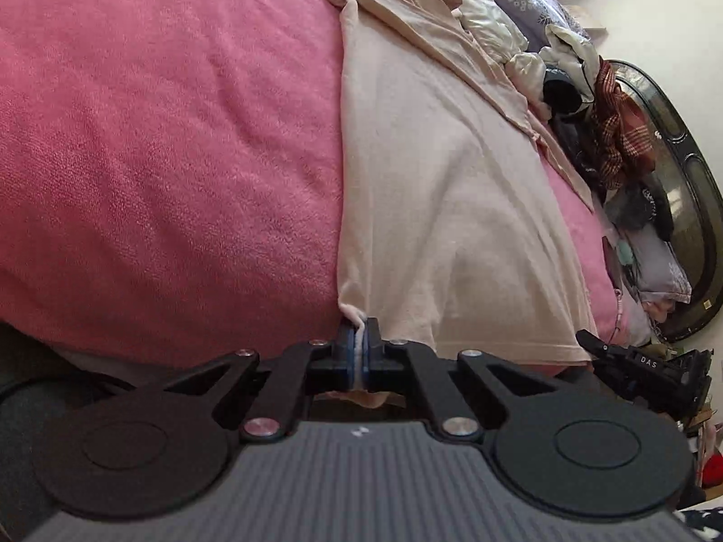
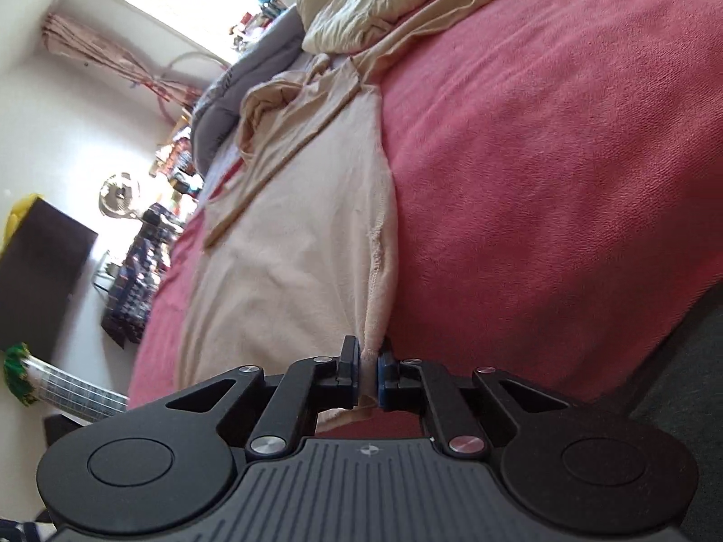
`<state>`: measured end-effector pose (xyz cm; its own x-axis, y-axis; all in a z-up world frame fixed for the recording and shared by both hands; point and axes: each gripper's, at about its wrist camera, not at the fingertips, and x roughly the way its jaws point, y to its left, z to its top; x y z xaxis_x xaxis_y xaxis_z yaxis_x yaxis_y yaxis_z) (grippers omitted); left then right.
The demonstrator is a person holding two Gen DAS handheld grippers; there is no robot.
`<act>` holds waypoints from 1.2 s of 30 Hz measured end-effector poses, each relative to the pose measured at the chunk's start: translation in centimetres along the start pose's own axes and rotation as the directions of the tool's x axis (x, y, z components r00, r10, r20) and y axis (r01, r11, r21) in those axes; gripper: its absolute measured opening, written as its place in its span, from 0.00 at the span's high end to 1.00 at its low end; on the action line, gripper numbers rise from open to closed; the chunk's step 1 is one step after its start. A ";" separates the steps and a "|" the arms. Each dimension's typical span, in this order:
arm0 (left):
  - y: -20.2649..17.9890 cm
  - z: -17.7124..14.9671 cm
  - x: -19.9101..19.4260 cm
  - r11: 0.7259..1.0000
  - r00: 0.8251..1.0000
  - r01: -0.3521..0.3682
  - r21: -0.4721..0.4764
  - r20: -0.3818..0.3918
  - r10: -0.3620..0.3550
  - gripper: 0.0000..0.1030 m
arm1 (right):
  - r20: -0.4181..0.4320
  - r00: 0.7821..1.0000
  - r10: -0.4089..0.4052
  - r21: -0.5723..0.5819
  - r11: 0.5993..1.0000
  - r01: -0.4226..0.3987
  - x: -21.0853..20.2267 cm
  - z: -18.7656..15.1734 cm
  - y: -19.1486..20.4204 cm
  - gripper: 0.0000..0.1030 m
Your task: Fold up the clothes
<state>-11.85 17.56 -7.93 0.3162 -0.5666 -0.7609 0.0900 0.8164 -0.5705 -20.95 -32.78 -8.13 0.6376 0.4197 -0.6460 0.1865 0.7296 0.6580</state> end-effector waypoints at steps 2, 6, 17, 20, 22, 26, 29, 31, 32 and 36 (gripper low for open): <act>0.4 0.0 -0.2 1.000 1.000 -0.019 -0.007 0.003 0.019 0.98 | -0.014 0.999 -0.052 -0.069 0.996 0.051 0.3 -0.4 0.3 0.89; 0.7 -0.3 -1.8 0.991 0.993 -0.120 0.067 -0.008 0.121 0.72 | -0.025 0.986 -0.165 -0.269 0.951 0.153 0.5 -1.5 2.0 0.79; 0.9 -1.4 -6.1 0.971 0.976 -0.200 0.131 0.109 0.187 0.68 | 0.031 0.994 -0.103 -0.218 0.970 0.108 -1.9 -1.3 0.5 0.54; -1.6 -1.7 -5.2 0.963 0.986 -0.125 0.239 0.139 0.093 0.68 | 0.053 0.996 -0.074 -0.171 0.982 0.082 -1.7 -0.6 0.2 0.55; -3.0 -2.1 -3.2 0.946 0.988 -0.121 0.299 0.126 0.086 0.59 | 0.058 0.992 -0.112 -0.151 0.981 0.120 -0.7 -0.3 0.4 0.84; -4.9 -3.1 0.7 0.877 0.972 -0.233 0.420 0.088 0.216 0.56 | 0.057 0.989 -0.136 -0.154 0.978 0.143 -0.8 -0.1 1.4 0.96; -4.7 -3.8 1.0 0.849 0.963 -0.262 0.459 0.074 0.258 0.56 | 0.126 0.983 -0.133 -0.140 0.979 0.151 -3.7 0.7 1.6 0.96; -3.5 -3.9 0.8 0.857 0.951 -0.297 0.422 0.044 0.307 0.56 | 0.147 0.979 -0.144 -0.136 0.977 0.164 -5.0 1.2 1.3 0.96; -2.8 -3.9 0.9 0.852 0.936 -0.335 0.403 0.038 0.350 0.57 | 0.151 0.973 -0.177 -0.139 0.970 0.198 -5.0 1.3 1.0 0.96; -2.0 -3.7 -1.6 0.847 0.920 -0.386 0.365 0.087 0.382 0.61 | 0.171 0.880 -0.444 -0.281 0.834 0.475 -3.5 0.9 1.1 0.96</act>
<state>-16.03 16.41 -6.74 0.4071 -0.1994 -0.8914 0.2992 0.9512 -0.0762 -22.27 -33.95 -4.82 0.6057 -0.0467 -0.7943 0.2484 0.9595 0.1329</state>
